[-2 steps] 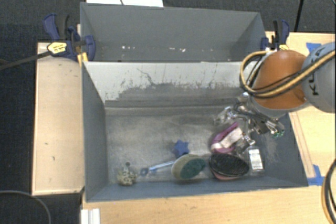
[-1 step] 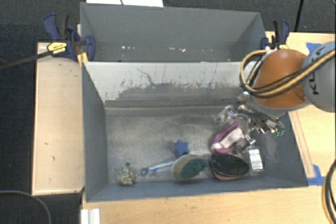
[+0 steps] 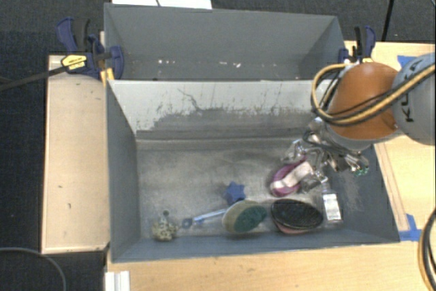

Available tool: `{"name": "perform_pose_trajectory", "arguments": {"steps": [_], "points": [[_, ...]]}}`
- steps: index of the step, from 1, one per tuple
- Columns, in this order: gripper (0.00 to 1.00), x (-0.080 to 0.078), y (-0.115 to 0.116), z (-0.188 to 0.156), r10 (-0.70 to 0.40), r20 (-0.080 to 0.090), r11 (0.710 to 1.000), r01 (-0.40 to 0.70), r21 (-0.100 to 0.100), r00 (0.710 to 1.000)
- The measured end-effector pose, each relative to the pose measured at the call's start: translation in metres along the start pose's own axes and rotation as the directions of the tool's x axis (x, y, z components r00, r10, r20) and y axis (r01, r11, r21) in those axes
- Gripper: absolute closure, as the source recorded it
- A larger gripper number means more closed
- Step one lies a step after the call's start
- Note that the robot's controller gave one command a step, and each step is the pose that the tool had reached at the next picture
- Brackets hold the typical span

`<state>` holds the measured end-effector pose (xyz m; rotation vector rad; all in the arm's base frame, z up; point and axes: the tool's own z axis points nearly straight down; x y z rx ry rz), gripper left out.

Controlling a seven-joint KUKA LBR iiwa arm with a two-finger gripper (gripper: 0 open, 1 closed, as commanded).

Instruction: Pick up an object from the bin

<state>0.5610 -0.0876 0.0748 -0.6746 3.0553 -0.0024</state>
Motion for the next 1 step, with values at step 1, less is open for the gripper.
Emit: {"name": "perform_pose_trajectory", "arguments": {"steps": [1], "points": [[1.00, -0.0033, -0.0015, -0.0960, 0.003, -0.004, 1.000, -0.003, 0.001, 1.000]]}}
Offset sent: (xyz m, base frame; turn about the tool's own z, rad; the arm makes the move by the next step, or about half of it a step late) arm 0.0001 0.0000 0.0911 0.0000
